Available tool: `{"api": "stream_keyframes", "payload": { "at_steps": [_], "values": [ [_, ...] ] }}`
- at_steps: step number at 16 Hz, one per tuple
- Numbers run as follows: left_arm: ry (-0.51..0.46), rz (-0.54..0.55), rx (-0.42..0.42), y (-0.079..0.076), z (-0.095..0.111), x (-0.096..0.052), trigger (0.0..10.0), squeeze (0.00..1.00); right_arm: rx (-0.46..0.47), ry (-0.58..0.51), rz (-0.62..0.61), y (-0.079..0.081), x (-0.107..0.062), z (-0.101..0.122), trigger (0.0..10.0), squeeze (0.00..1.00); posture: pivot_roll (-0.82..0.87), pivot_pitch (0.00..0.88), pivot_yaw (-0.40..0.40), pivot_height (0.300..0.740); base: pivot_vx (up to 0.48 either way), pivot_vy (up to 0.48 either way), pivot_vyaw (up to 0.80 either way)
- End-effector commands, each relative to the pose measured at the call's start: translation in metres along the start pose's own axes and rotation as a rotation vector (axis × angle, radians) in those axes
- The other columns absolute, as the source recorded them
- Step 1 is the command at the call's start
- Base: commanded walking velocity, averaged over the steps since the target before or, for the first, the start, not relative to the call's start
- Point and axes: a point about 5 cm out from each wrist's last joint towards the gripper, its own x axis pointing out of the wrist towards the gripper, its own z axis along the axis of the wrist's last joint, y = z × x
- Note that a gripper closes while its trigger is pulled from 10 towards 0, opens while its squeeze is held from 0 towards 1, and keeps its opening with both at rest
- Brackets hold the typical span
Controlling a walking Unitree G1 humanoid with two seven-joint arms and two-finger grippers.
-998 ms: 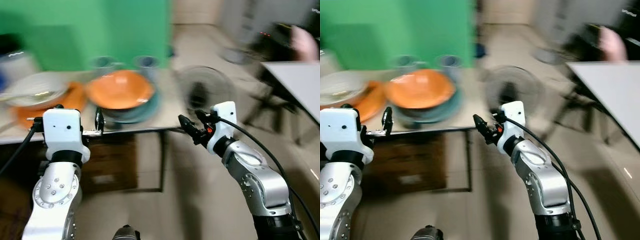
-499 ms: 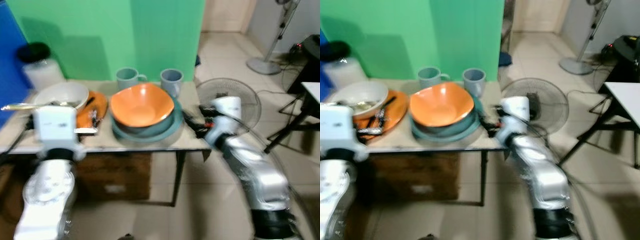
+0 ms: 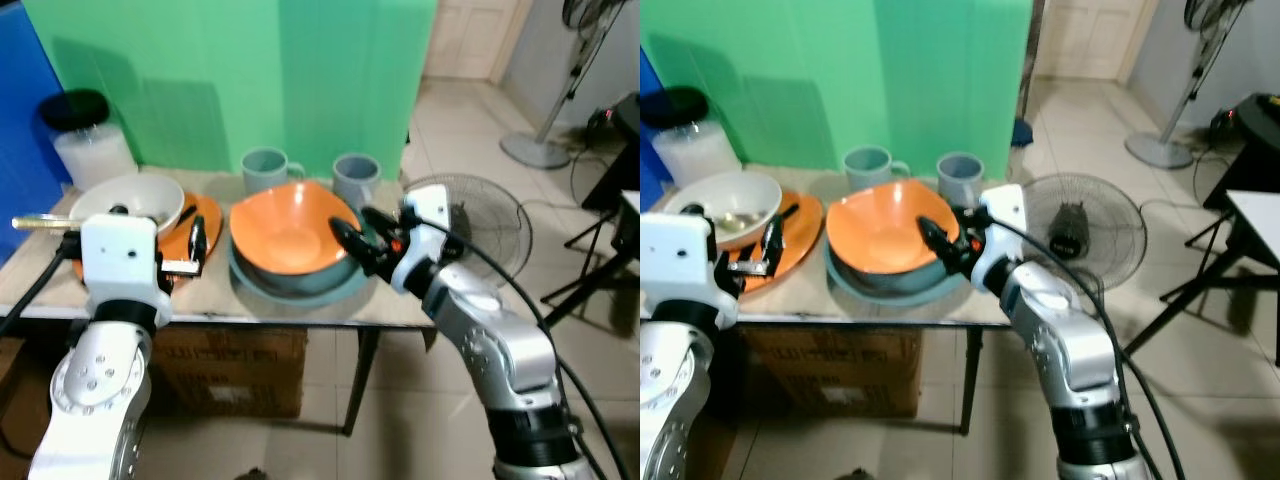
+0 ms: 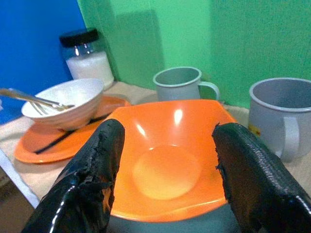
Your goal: Setting the table
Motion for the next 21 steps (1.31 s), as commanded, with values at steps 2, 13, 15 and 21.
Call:
{"api": "stream_keyframes", "payload": {
  "at_steps": [2,13,15,21],
  "values": [
    [0.012,-0.083,0.008,-0.005,-0.002,-0.002,10.0,0.00,0.053,0.028,0.014,-0.003,0.002,0.002,10.0,0.00,-0.01,0.016,-0.002,0.740,0.000,0.000,0.00],
    [0.040,-0.429,0.032,-0.019,-0.008,-0.002,10.0,0.00,0.213,0.225,-0.241,-0.021,0.058,0.002,10.0,1.00,-0.03,0.037,-0.006,0.740,0.000,0.000,0.00],
    [0.046,-0.469,0.018,-0.023,-0.009,-0.005,10.0,0.00,0.267,0.266,-0.253,-0.019,0.062,-0.005,10.0,1.00,-0.03,0.041,-0.008,0.740,0.000,0.000,0.00],
    [0.039,-0.564,-0.013,-0.031,-0.007,-0.012,10.0,0.00,0.545,0.324,-0.208,-0.003,0.078,-0.015,3.3,0.00,-0.04,0.044,-0.018,0.740,0.000,0.000,0.00]
  ]
}}
